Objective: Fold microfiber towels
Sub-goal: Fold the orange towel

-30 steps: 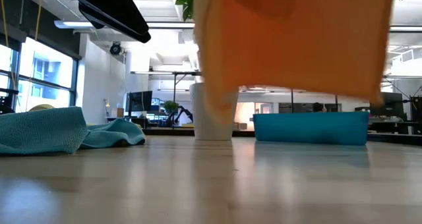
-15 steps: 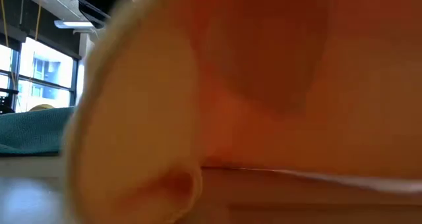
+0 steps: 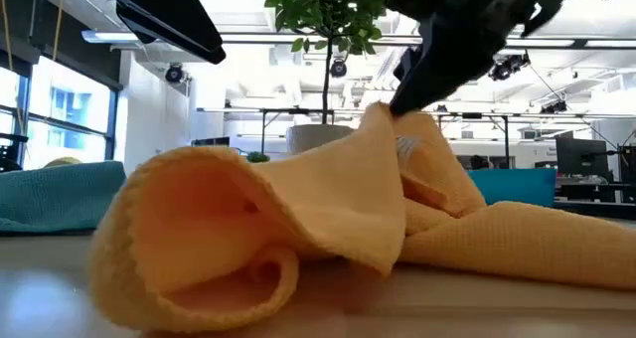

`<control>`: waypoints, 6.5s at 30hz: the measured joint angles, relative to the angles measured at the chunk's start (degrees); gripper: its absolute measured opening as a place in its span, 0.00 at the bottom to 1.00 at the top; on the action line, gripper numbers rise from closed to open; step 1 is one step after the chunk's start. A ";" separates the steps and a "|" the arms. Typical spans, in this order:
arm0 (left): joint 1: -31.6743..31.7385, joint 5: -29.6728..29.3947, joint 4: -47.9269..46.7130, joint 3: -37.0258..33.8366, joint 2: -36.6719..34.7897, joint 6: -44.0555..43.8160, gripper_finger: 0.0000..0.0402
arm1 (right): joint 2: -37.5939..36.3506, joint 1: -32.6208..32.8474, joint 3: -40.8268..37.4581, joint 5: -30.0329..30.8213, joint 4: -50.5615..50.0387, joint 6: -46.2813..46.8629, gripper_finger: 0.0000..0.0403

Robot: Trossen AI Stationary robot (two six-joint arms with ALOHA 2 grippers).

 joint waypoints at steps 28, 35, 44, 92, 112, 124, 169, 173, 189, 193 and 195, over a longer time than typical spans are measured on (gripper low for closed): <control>1.36 6.28 20.67 -0.04 9.05 8.59 0.27 | 6.66 11.82 -0.12 3.87 3.47 10.63 0.36; 0.44 9.37 26.79 -0.04 12.33 8.59 0.27 | 12.62 14.25 -0.10 12.10 7.06 10.68 0.36; -1.07 11.46 30.75 0.02 12.92 8.11 0.27 | 14.99 16.55 -0.06 21.52 9.87 10.92 0.27; -0.66 -26.03 58.86 -0.02 12.87 35.58 0.27 | 7.58 17.44 28.88 30.44 -22.22 22.51 0.00; 0.70 -34.58 50.51 0.00 12.84 28.93 0.27 | 7.61 17.23 28.95 33.08 -20.99 16.91 0.00; 0.63 -38.34 34.47 0.00 12.84 12.92 0.27 | 7.61 17.73 28.94 32.12 -20.67 12.52 0.00; 2.42 -9.10 18.64 -0.02 12.85 -3.91 0.07 | -3.61 17.90 28.93 44.25 -20.69 -7.41 0.00; 1.74 -8.34 18.63 -0.01 12.66 -3.91 0.01 | -3.61 17.90 28.94 44.18 -25.58 -3.64 0.00; 0.81 -3.59 6.00 0.00 -3.75 5.35 0.00 | -2.84 20.01 24.76 40.51 -35.02 10.80 0.00; 1.73 -3.61 1.27 0.00 -7.56 5.70 0.00 | -3.29 20.88 18.60 43.35 -32.62 14.93 0.00; 3.08 -3.30 -0.43 0.01 -8.70 7.84 0.00 | -3.33 20.51 16.52 43.66 -31.11 15.44 0.00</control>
